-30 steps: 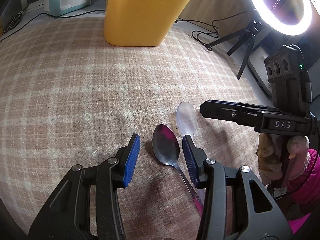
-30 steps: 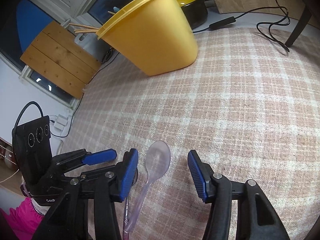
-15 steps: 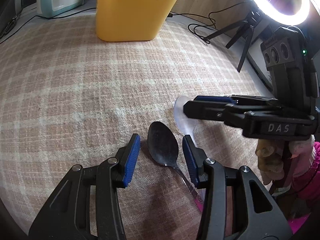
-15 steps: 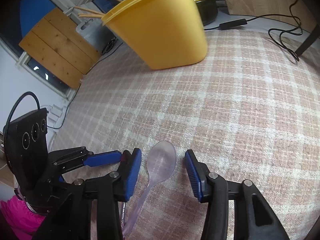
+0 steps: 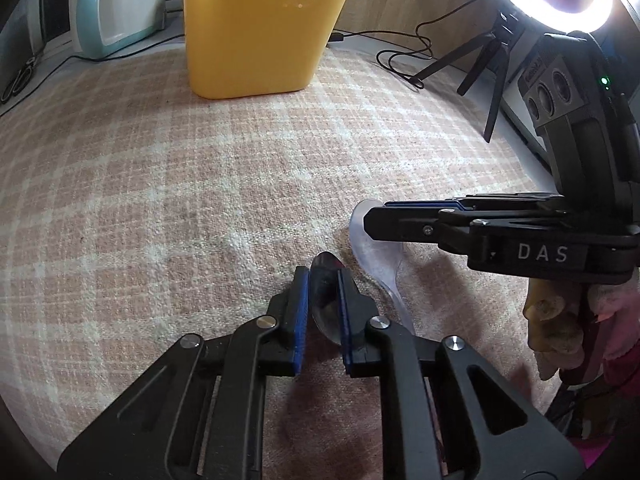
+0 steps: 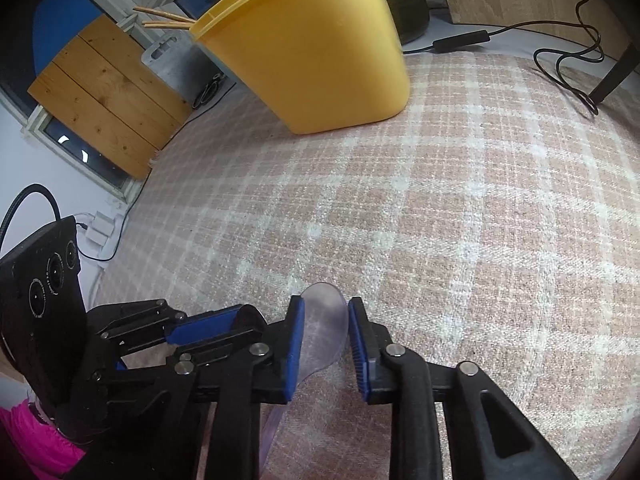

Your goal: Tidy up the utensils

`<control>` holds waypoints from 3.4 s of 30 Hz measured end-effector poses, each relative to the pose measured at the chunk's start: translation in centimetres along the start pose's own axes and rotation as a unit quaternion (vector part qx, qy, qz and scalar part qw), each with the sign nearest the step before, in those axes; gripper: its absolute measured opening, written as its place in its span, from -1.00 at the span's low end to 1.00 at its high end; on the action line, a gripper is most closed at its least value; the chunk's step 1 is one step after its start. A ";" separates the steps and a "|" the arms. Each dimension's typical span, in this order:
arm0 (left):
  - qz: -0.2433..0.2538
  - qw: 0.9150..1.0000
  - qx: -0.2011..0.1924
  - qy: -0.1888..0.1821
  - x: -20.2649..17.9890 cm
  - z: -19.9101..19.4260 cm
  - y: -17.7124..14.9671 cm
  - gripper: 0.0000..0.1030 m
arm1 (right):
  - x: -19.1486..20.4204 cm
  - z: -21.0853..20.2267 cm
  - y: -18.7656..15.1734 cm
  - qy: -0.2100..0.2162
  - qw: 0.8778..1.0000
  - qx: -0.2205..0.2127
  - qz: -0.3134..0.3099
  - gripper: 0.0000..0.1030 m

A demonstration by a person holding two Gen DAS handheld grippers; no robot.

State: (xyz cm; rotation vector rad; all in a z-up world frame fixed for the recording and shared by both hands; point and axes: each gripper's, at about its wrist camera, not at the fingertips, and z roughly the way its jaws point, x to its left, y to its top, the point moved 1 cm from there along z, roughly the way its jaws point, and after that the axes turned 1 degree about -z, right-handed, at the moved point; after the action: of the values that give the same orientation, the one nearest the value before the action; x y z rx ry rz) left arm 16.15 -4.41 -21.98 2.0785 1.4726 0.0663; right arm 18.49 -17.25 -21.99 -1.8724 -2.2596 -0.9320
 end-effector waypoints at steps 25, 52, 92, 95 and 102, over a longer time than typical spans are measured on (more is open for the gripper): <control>0.012 1.000 0.003 -0.002 -0.8 -0.2 0.3 -0.95 | 1.8 0.8 0.3 0.012 0.999 0.022 -0.038 -0.97; 0.011 0.998 0.050 0.021 1.1 -0.7 0.3 -0.28 | 0.6 -6.5 -0.5 -0.029 0.998 -0.057 -0.026 -0.97; -0.007 0.995 -0.104 0.012 -0.3 -9.7 5.3 -0.96 | 2.9 -13.9 0.5 -0.074 0.983 -0.163 -0.052 -0.97; -0.015 0.991 -0.130 0.018 0.0 -10.9 5.9 -0.96 | 3.6 -14.5 0.9 -0.078 0.980 -0.172 -0.061 -0.97; -0.015 0.980 -0.196 0.038 -0.3 -14.0 8.0 -0.96 | 5.2 -15.9 1.6 -0.076 0.976 -0.193 -0.073 -0.97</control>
State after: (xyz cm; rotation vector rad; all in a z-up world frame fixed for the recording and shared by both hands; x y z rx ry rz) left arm 17.72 -0.44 -6.47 1.7498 1.4035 0.3945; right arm 13.52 -20.29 -6.24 -2.0015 -2.4781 -1.3824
